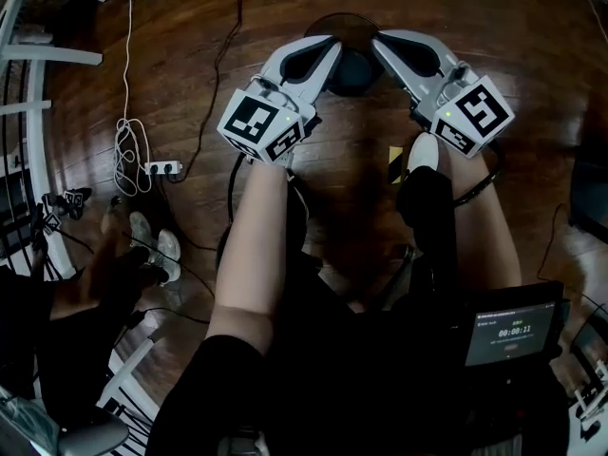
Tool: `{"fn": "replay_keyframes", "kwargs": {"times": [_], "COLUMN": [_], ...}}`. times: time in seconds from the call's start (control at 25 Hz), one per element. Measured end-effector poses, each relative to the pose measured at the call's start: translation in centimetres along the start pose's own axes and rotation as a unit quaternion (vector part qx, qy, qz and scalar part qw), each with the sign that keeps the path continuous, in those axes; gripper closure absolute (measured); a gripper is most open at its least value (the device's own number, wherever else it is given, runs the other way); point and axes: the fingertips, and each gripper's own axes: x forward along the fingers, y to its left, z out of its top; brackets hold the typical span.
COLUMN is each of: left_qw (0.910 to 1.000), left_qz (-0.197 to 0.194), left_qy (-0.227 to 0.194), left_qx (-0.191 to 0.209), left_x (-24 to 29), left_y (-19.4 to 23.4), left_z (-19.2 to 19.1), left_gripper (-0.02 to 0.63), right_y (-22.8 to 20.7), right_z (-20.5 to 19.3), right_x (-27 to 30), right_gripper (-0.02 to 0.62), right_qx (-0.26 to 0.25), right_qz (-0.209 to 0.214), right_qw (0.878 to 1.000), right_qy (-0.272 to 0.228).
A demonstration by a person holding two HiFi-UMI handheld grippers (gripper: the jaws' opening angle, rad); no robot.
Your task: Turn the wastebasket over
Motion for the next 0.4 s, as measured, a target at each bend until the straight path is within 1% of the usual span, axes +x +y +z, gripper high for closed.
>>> {"fn": "replay_keyframes", "kwargs": {"times": [0.16,0.4], "left_qw": [0.9999,0.9999], "left_qz": [-0.001,-0.004], "left_qy": [-0.01,-0.011], "left_qx": [-0.001,0.005], "left_x": [-0.1,-0.4], "left_y": [0.1,-0.1], "left_z": [0.7,0.8], "left_gripper": [0.604,0.604], "right_y": [0.4,1.2], "right_z": [-0.1,0.4], "right_x": [0.6,1.0], "right_gripper": [0.586,0.586], "right_qx": [-0.005,-0.02], "right_qz": [0.009,0.014], "right_qw": [1.0,1.0], "right_qy": [0.009,0.0]}}
